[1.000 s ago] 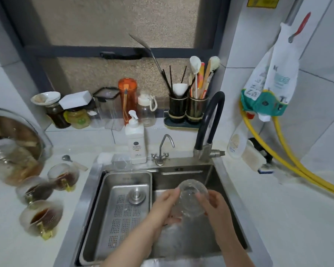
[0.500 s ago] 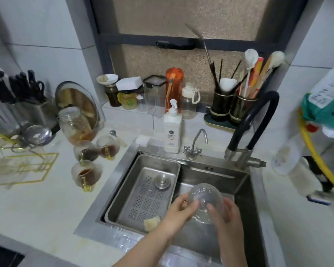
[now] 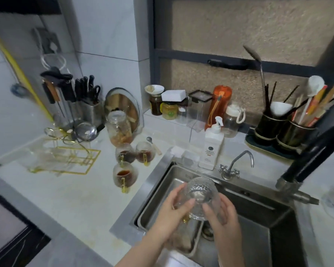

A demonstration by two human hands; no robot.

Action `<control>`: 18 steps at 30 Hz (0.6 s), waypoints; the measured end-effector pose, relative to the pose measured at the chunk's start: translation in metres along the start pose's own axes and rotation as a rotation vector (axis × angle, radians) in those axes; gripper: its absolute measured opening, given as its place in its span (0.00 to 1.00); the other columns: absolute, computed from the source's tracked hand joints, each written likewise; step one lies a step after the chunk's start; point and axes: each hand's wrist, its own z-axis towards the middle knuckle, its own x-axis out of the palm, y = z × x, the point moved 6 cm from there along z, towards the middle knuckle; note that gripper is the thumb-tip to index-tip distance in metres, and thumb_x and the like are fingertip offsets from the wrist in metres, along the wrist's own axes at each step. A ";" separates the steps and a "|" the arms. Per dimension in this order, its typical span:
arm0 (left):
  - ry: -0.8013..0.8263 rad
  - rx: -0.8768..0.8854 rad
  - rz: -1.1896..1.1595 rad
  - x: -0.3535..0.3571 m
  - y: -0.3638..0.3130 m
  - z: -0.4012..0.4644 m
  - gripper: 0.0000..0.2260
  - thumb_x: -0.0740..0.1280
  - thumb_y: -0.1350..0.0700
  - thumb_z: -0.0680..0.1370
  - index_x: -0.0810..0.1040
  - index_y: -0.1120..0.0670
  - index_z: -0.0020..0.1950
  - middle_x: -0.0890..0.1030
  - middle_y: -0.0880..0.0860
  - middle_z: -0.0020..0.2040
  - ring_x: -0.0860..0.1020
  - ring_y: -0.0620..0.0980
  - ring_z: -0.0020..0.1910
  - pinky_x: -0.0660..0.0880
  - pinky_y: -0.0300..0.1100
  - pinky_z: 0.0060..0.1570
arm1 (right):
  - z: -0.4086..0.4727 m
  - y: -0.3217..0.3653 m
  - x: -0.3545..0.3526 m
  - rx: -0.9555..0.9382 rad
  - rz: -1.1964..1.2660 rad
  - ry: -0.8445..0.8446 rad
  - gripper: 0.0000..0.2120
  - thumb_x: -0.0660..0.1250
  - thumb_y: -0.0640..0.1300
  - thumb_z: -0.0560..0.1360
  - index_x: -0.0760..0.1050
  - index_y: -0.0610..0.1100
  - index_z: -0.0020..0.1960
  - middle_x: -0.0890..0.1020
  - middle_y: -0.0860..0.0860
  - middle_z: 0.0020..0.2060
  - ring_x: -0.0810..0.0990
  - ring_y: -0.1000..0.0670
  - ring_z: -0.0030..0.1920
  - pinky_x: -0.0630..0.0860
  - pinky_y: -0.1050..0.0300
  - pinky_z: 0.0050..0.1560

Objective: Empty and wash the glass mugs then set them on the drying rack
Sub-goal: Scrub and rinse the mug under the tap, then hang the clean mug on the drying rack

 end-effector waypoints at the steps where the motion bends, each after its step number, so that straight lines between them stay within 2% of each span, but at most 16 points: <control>1: -0.021 0.009 -0.013 -0.017 -0.006 -0.002 0.23 0.73 0.50 0.72 0.71 0.43 0.65 0.78 0.49 0.61 0.77 0.49 0.58 0.77 0.40 0.51 | -0.001 0.001 0.018 -0.013 -0.016 0.035 0.25 0.73 0.47 0.70 0.70 0.53 0.65 0.78 0.59 0.58 0.77 0.57 0.57 0.73 0.57 0.56; 3: -0.067 0.034 -0.047 -0.055 -0.017 -0.007 0.20 0.72 0.53 0.74 0.72 0.43 0.64 0.79 0.50 0.58 0.79 0.48 0.53 0.78 0.39 0.46 | -0.004 0.004 0.057 -0.026 -0.023 0.115 0.26 0.72 0.47 0.71 0.69 0.55 0.66 0.76 0.56 0.63 0.76 0.54 0.62 0.73 0.52 0.62; 4: -0.098 0.038 -0.062 -0.076 -0.020 -0.010 0.20 0.72 0.53 0.73 0.72 0.44 0.64 0.80 0.51 0.57 0.79 0.49 0.53 0.78 0.39 0.47 | -0.007 0.007 0.079 -0.033 -0.014 0.150 0.25 0.72 0.45 0.71 0.69 0.57 0.65 0.76 0.56 0.63 0.76 0.54 0.62 0.74 0.54 0.61; 7: -0.191 0.042 -0.085 -0.146 -0.033 -0.023 0.26 0.74 0.47 0.67 0.73 0.43 0.64 0.80 0.53 0.57 0.80 0.52 0.55 0.79 0.44 0.52 | -0.020 0.015 0.150 -0.044 0.021 0.263 0.23 0.71 0.42 0.72 0.69 0.61 0.62 0.77 0.60 0.59 0.75 0.61 0.59 0.73 0.71 0.47; 9: -0.247 0.060 -0.096 -0.192 -0.040 -0.032 0.22 0.73 0.48 0.70 0.74 0.44 0.63 0.80 0.53 0.57 0.80 0.52 0.55 0.79 0.44 0.50 | -0.028 0.019 0.196 -0.060 0.021 0.325 0.22 0.71 0.41 0.73 0.70 0.61 0.59 0.76 0.59 0.58 0.74 0.64 0.57 0.73 0.76 0.40; 11: -0.310 0.079 -0.112 -0.238 -0.047 -0.040 0.19 0.73 0.52 0.71 0.76 0.44 0.61 0.80 0.52 0.56 0.80 0.52 0.52 0.79 0.45 0.47 | -0.034 0.020 0.241 -0.058 0.037 0.365 0.22 0.71 0.39 0.72 0.71 0.57 0.61 0.77 0.58 0.58 0.76 0.61 0.59 0.74 0.73 0.44; 14: -0.402 0.082 -0.098 -0.304 -0.052 -0.050 0.24 0.73 0.48 0.66 0.75 0.43 0.61 0.78 0.51 0.56 0.81 0.54 0.53 0.79 0.51 0.52 | -0.045 0.015 0.307 -0.056 0.039 0.442 0.20 0.71 0.39 0.73 0.73 0.54 0.61 0.79 0.59 0.57 0.78 0.63 0.57 0.75 0.67 0.51; 17: -0.451 0.069 -0.096 -0.358 -0.053 -0.056 0.25 0.73 0.48 0.67 0.74 0.43 0.63 0.78 0.50 0.57 0.81 0.54 0.51 0.78 0.55 0.54 | -0.052 0.006 0.362 -0.047 0.022 0.456 0.18 0.72 0.39 0.72 0.72 0.52 0.58 0.79 0.51 0.58 0.77 0.53 0.61 0.75 0.53 0.61; 18: -0.458 0.068 -0.105 -0.374 -0.052 -0.056 0.24 0.73 0.49 0.69 0.73 0.44 0.65 0.78 0.51 0.57 0.82 0.54 0.49 0.77 0.55 0.53 | -0.054 0.005 0.378 -0.042 0.024 0.459 0.17 0.72 0.38 0.72 0.72 0.52 0.56 0.79 0.51 0.57 0.77 0.53 0.60 0.74 0.54 0.61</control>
